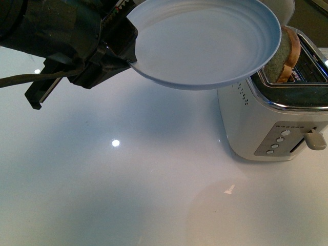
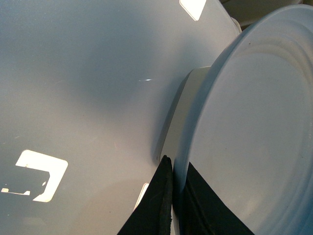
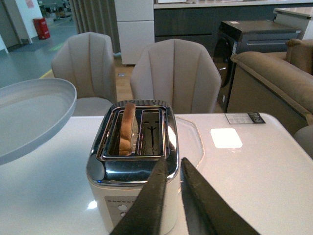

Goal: Left arm holds plate, right arm toasts bread

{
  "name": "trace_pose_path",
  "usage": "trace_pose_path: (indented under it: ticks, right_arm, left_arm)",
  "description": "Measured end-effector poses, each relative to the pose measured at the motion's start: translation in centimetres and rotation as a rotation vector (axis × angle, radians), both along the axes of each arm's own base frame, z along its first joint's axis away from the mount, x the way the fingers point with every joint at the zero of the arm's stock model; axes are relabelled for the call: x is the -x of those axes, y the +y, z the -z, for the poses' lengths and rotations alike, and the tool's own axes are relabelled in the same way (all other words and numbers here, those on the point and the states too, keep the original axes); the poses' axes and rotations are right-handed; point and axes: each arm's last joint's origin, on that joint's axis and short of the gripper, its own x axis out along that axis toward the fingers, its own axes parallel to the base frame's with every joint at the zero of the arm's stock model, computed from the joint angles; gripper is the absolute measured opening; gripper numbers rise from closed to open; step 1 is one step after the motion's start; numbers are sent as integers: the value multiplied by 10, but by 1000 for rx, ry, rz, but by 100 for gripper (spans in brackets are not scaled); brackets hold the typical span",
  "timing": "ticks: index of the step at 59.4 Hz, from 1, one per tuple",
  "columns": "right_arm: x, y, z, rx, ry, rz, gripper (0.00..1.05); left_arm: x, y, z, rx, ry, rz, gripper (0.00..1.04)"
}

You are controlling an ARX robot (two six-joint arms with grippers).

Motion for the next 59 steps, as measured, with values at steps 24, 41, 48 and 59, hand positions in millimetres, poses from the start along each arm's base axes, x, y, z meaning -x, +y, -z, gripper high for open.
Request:
trace_pose_path:
  ticks: [24,41,48,59]
  right_arm:
    - [0,0,0,0,0,0,96]
    - [0,0,0,0,0,0,96]
    - [0,0,0,0,0,0,96]
    - [0,0,0,0,0,0,96]
  left_arm:
    - [0,0,0,0,0,1,3]
    - [-1,3,0,1,-1,10,3]
    - [-6,11,0,-17,-14,3,3]
    - [-17,41,4,-62,-50,-35,3]
